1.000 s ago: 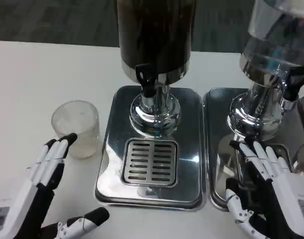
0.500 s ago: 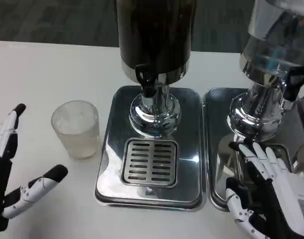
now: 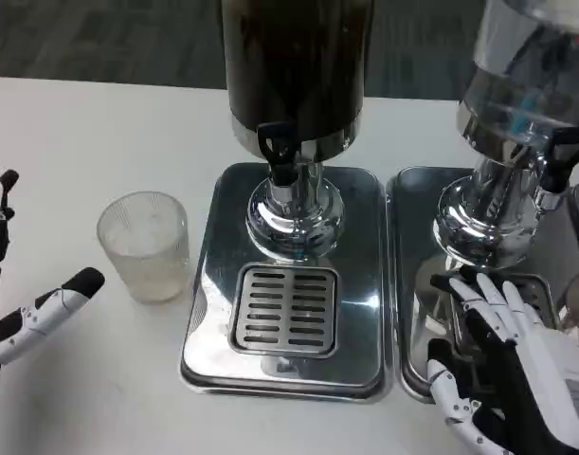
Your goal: Grasp the cup under the faucet to collect the drink, then remove the cup.
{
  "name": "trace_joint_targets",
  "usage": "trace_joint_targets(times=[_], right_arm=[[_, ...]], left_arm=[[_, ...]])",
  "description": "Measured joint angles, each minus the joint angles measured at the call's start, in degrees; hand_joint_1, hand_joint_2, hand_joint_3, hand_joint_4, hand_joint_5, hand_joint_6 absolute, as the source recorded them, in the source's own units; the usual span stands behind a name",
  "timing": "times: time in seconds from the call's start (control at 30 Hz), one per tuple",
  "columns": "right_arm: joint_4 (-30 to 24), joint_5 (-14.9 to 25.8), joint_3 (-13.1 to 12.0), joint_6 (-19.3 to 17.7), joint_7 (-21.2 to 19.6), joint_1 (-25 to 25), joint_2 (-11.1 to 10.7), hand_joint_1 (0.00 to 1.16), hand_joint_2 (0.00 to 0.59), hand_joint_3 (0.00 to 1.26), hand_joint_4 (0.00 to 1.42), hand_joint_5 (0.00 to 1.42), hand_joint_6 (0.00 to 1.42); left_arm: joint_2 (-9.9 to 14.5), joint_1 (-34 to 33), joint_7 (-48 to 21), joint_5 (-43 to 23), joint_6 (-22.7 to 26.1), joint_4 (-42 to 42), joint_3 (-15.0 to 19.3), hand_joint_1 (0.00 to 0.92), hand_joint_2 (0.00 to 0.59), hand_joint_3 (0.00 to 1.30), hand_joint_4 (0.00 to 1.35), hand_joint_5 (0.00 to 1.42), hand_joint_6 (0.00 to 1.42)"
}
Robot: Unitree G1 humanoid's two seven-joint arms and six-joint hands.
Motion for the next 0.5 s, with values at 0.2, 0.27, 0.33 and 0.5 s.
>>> trace_joint_targets(times=[0.2, 0.27, 0.33, 0.5], right_arm=[[-0.84, 0.02, -0.04, 0.01, 0.02, 0.04, 0.1, 0.24, 0.502, 0.17, 0.06, 0.01, 0.06], [-0.85, 0.02, -0.04, 0.02, 0.02, 0.09, 0.15, 0.24, 0.502, 0.18, 0.06, 0.01, 0.06], [-0.86, 0.02, -0.03, 0.04, 0.02, 0.11, 0.18, 0.24, 0.502, 0.18, 0.06, 0.01, 0.06], [-0.93, 0.09, 0.02, 0.04, 0.01, 0.21, 0.26, 0.24, 0.502, 0.18, 0.06, 0.01, 0.06]], left_arm=[[1.59, -5.41, 1.42, 0.86, -1.6, 8.32, -2.81, 0.131, 0.004, 0.0, 0.0, 0.14, 0.27], [1.95, -6.6, 1.67, 1.52, -2.52, 10.55, -3.51, 0.135, 0.004, 0.0, 0.0, 0.14, 0.27], [2.29, -7.86, 2.05, 2.03, -3.23, 12.77, -4.5, 0.137, 0.003, 0.0, 0.0, 0.14, 0.28], [2.64, -10.8, 2.55, 2.22, -4.6, 17.58, -6.57, 0.154, 0.003, 0.0, 0.0, 0.14, 0.29]])
